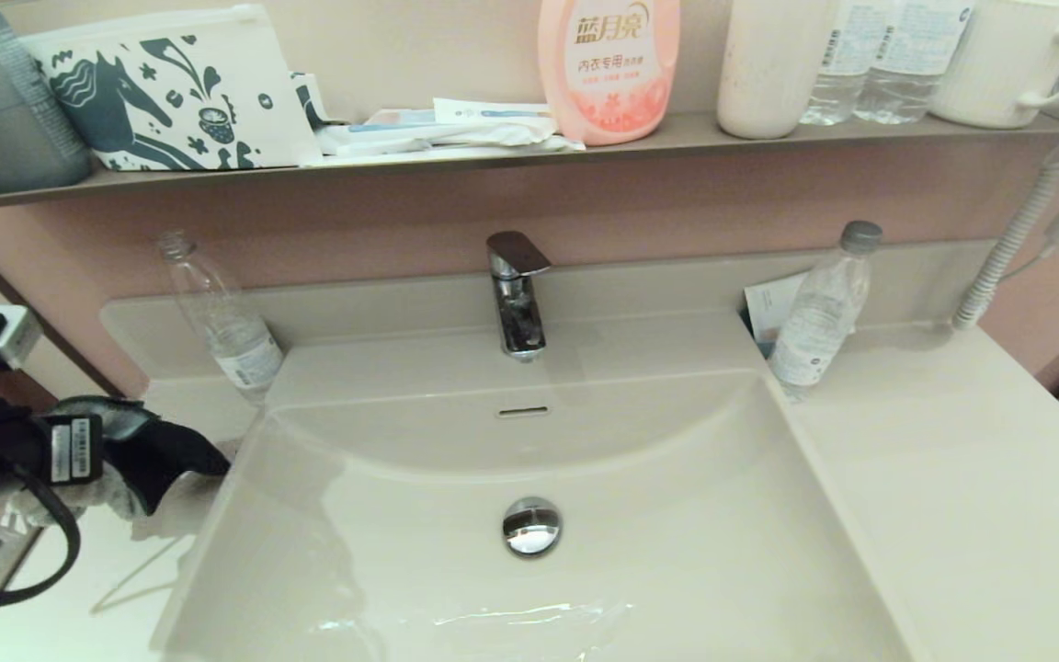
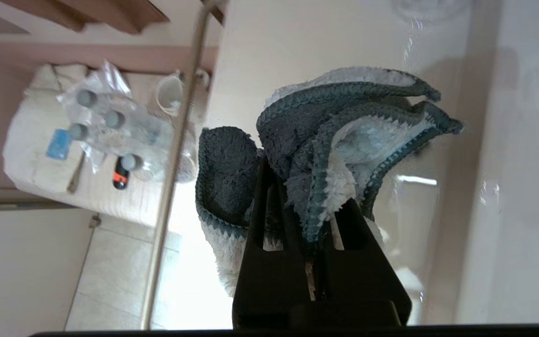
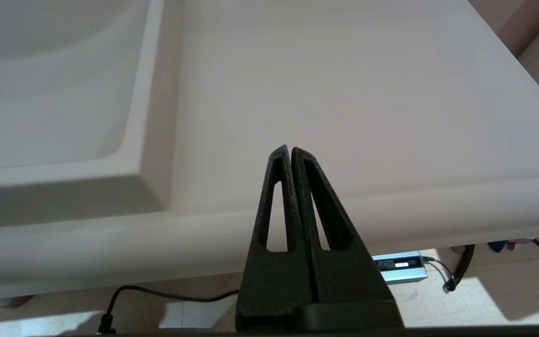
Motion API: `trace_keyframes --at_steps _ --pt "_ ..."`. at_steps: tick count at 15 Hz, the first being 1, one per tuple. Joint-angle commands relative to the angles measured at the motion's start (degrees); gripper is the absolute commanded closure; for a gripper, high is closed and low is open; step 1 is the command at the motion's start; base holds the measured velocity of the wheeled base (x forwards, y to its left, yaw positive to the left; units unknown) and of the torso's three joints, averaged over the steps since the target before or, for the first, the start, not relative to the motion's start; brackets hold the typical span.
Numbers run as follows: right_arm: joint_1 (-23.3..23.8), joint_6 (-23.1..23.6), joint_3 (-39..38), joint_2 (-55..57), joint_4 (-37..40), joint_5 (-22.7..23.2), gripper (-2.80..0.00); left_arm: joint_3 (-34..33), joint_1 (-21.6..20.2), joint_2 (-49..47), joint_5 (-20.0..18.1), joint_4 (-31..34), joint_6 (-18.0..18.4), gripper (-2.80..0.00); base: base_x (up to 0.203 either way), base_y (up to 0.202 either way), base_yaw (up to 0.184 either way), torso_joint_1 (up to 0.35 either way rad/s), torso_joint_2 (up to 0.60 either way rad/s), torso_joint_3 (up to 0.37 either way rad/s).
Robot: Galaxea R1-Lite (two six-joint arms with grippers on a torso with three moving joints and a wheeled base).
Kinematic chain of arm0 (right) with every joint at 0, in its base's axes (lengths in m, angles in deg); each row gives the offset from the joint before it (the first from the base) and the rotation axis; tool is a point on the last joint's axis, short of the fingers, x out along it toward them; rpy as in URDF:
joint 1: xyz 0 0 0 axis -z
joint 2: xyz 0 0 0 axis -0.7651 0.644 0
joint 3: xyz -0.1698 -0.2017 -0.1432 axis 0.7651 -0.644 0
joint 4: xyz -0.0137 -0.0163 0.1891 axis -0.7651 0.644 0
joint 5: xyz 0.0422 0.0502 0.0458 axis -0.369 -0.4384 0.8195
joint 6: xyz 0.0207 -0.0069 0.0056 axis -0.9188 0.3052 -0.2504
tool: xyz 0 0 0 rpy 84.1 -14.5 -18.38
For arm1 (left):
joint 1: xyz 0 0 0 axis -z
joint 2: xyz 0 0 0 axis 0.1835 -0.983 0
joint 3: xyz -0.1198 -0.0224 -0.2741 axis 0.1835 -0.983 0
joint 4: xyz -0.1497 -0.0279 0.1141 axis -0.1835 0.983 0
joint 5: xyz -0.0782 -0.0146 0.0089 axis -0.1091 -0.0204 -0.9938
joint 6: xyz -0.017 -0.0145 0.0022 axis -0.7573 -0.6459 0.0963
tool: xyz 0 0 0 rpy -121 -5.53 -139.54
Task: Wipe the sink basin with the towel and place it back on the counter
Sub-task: Wipe the sink
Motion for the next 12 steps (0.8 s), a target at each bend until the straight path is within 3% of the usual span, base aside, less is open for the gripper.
trace_keyframes --at_steps 1,4,7,9,12 --pt "0.0 0.0 0.0 0.0 0.0 0.0 0.00 -1.3 -0.1 -1.7 -0.6 -0.3 -0.1 0.00 0.000 0.000 0.000 0.000 0.00 0.000" --pt "0.0 0.0 0.0 0.0 0.0 0.0 0.00 -2.1 -0.9 -8.5 -1.1 -2.8 -0.4 0.00 0.000 0.000 0.000 0.000 0.00 0.000" --pt "0.0 0.0 0.0 0.0 0.0 0.0 0.00 -2.7 -1.1 -17.2 -1.6 -10.7 -0.4 0.00 0.000 0.000 0.000 0.000 0.00 0.000" --pt "0.0 0.0 0.0 0.0 0.0 0.0 0.00 -1.8 -1.0 -22.8 -5.0 -15.9 -0.3 0.00 0.000 0.000 0.000 0.000 0.00 0.000" --pt "0.0 0.0 0.0 0.0 0.0 0.0 0.00 1.6 -1.5 -28.7 -10.8 -17.4 -0.6 0.00 0.000 0.000 0.000 0.000 0.00 0.000"
